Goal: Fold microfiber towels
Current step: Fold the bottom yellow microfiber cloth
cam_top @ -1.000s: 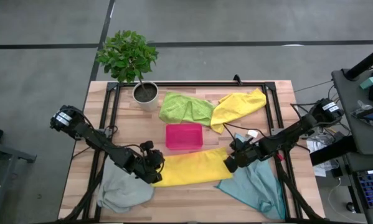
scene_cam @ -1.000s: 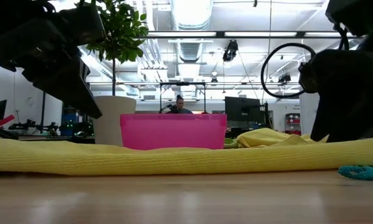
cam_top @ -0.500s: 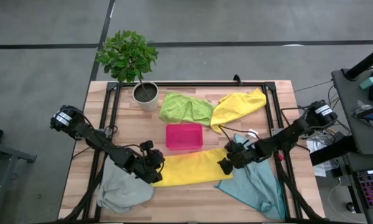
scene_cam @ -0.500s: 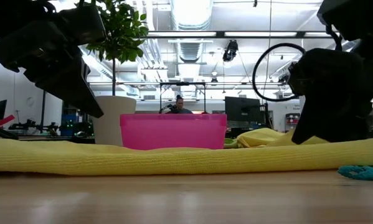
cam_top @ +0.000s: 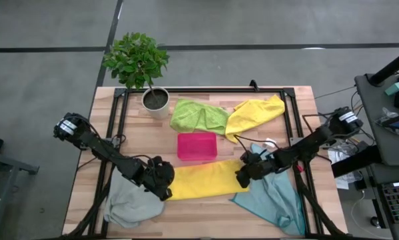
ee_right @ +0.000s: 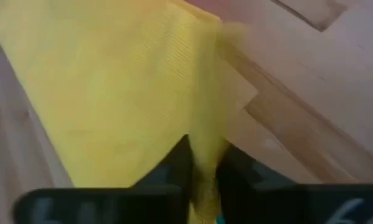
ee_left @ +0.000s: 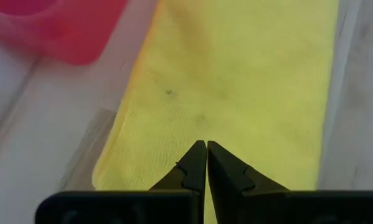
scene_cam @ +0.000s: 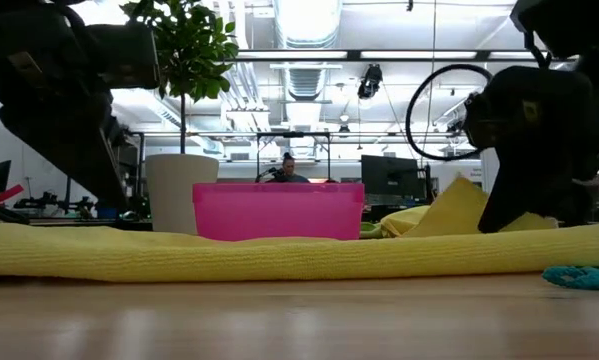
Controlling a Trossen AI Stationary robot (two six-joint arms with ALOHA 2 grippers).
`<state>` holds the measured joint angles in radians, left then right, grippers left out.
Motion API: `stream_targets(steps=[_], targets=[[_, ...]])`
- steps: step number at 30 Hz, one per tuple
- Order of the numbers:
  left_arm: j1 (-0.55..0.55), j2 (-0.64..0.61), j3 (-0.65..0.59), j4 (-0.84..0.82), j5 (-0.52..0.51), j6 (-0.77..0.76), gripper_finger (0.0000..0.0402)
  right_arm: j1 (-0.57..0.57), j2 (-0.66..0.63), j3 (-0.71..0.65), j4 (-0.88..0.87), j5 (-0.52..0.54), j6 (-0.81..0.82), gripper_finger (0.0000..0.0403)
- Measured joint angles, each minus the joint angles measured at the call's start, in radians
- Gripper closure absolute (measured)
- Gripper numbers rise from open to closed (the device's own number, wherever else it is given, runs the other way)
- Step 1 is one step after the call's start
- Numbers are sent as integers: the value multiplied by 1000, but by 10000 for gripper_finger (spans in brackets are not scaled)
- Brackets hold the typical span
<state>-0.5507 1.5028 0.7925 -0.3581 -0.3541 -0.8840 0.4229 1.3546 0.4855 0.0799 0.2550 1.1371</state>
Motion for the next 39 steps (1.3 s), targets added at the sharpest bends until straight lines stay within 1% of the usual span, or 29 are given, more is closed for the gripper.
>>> stream_targets(steps=[1,2,6,9,13,18,22,26,28,31,35,39], targets=[[0,0,0,1,4,1,402,0,-6,3,0,2,-10,380],[0,0,0,0,6,3,402,-1,-12,7,1,3,-19,386],[0,0,0,1,9,8,402,-5,-44,15,-5,3,-38,392],[0,0,0,1,9,14,402,-11,-83,33,-67,3,-47,393],[1,0,0,7,9,31,402,-21,-145,85,-256,3,-49,393],[1,0,0,9,9,36,402,-40,-213,181,-527,3,-61,394],[1,0,0,11,9,36,402,-59,-232,274,-745,3,-62,394],[1,0,0,15,8,36,402,-76,-226,351,-881,-2,-58,394],[1,0,0,16,8,36,402,-83,-216,384,-915,-19,-62,394],[1,10,0,34,6,36,402,-87,-196,421,-917,-48,-74,394],[1,48,0,111,6,85,402,-88,-150,464,-910,-62,-78,394],[0,87,0,174,6,133,402,-89,-86,495,-847,-111,-93,394]])
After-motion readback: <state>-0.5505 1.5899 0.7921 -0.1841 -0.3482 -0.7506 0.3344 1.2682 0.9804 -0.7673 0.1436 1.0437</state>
